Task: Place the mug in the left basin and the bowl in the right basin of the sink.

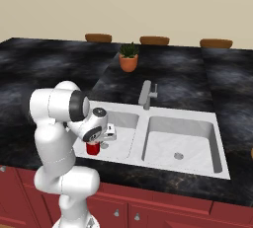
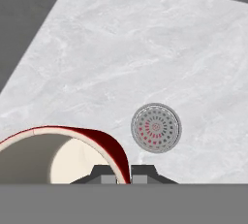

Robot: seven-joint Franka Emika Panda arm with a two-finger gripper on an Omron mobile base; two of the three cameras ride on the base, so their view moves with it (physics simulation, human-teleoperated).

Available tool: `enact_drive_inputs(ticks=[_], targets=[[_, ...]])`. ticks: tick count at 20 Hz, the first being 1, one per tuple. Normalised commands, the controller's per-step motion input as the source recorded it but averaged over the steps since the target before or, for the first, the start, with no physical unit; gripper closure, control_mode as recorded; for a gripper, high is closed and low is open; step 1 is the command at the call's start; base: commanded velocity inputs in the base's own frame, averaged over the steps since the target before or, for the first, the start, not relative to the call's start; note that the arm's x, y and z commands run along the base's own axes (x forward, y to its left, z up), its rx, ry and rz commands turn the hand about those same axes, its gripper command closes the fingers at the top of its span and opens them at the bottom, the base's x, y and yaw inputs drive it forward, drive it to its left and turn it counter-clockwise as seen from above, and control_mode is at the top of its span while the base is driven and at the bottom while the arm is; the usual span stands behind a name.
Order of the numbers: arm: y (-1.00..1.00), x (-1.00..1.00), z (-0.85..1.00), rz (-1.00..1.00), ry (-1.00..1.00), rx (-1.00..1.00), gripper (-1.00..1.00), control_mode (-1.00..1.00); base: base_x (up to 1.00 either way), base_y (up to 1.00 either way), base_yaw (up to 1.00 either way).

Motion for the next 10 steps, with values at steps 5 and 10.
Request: enact_drive_inputs(ticks=[5,10], targets=[[0.00,0.00,-0.14,0.00,0.00,0.00,1.00,-1.00,0.00,0.00,0.00],[0.00,0.00,-0.12,0.00,0.00,0.00,1.00,-1.00,0.00,0.00,0.00]])
